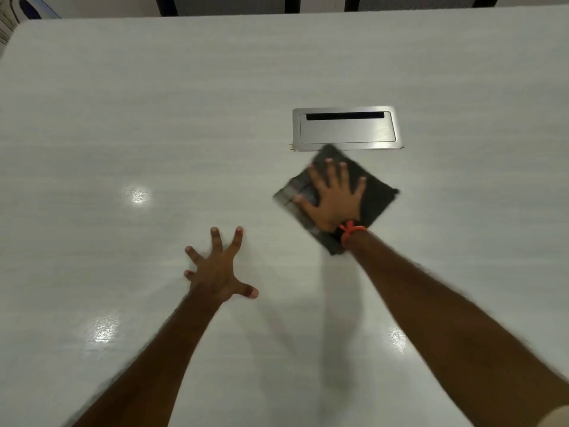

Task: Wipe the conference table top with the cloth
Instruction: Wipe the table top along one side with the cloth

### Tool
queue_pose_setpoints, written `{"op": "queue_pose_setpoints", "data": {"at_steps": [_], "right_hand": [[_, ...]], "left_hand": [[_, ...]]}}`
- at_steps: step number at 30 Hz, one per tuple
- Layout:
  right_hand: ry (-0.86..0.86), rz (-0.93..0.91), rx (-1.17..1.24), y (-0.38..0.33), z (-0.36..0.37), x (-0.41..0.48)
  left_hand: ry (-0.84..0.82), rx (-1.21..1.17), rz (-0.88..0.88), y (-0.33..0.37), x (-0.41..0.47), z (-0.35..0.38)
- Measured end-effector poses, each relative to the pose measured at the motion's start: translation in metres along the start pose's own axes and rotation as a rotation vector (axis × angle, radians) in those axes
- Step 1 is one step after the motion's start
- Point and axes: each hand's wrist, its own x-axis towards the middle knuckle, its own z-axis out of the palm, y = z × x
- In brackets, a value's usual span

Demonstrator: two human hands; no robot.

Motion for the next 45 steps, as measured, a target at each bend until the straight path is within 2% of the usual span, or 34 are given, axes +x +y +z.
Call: {"op": "queue_pose_setpoints", "data": {"at_steps": [3,6,8,11,13,15,16,18,20,21,23,25,28,30,31,33,37,40,42,45], "right_hand": [[0.022,0.422,0.063,0.067,-0.014,0.001],[0.001,0.530,0.071,0.061,-0.019,0.010],[0.014,0.415,0.069,0.021,-0.011,0.015],[-0.031,-0.001,-0.002,-0.051,0.010,0.005],[-0.091,-0.243,-0.060,-0.071,0.014,-0.004],[-0.068,-0.277,-0.057,-0.050,0.009,0.000],[-0.024,-0.190,-0.032,-0.030,0.006,0.003],[0.057,0.129,0.028,0.027,-0.001,0.006],[0.056,0.430,0.085,0.082,-0.015,0.003],[0.040,0.510,0.105,0.096,-0.021,0.002],[0.032,0.544,0.114,0.089,-0.023,0.000],[0.046,0.440,0.108,0.045,-0.012,-0.012],[0.005,0.069,0.029,-0.025,0.016,-0.058],[-0.059,-0.150,-0.008,-0.037,0.025,-0.092],[-0.060,-0.191,-0.007,-0.027,0.025,-0.103],[0.000,-0.125,0.011,0.011,0.018,-0.108],[0.030,0.307,0.076,0.101,-0.009,-0.079],[0.060,0.460,0.115,0.085,-0.005,-0.081],[0.070,0.373,0.076,0.037,0.011,-0.115],[-0.022,-0.081,0.037,-0.022,0.034,-0.201]], "left_hand": [[0.012,-0.007,-0.009,0.001,-0.001,0.000],[0.008,-0.020,-0.015,0.002,0.000,0.000],[0.001,-0.025,-0.015,0.003,0.001,0.000],[-0.013,-0.006,-0.023,0.004,0.002,-0.002],[-0.014,0.008,-0.024,0.004,0.001,-0.002],[-0.011,0.008,-0.019,0.004,0.001,-0.002],[-0.007,0.006,-0.018,0.003,0.001,-0.001],[-0.002,-0.005,-0.022,0.003,0.000,-0.001],[0.003,-0.014,-0.018,0.003,0.000,0.000],[0.005,-0.017,-0.016,0.003,0.001,0.000],[-0.001,-0.030,-0.027,0.004,0.001,0.000],[-0.006,-0.031,-0.030,0.005,-0.001,-0.002],[-0.010,-0.027,-0.032,0.006,-0.002,-0.003],[-0.007,-0.019,-0.032,0.006,-0.003,-0.003],[-0.005,-0.015,-0.032,0.006,-0.003,-0.003],[0.005,-0.004,-0.035,0.006,-0.003,-0.002],[0.004,0.003,-0.035,0.006,-0.003,-0.002],[0.000,-0.005,-0.042,0.006,-0.001,-0.002],[-0.002,-0.008,-0.038,0.006,-0.001,-0.002],[0.005,0.001,-0.040,0.006,-0.003,-0.003]]}}
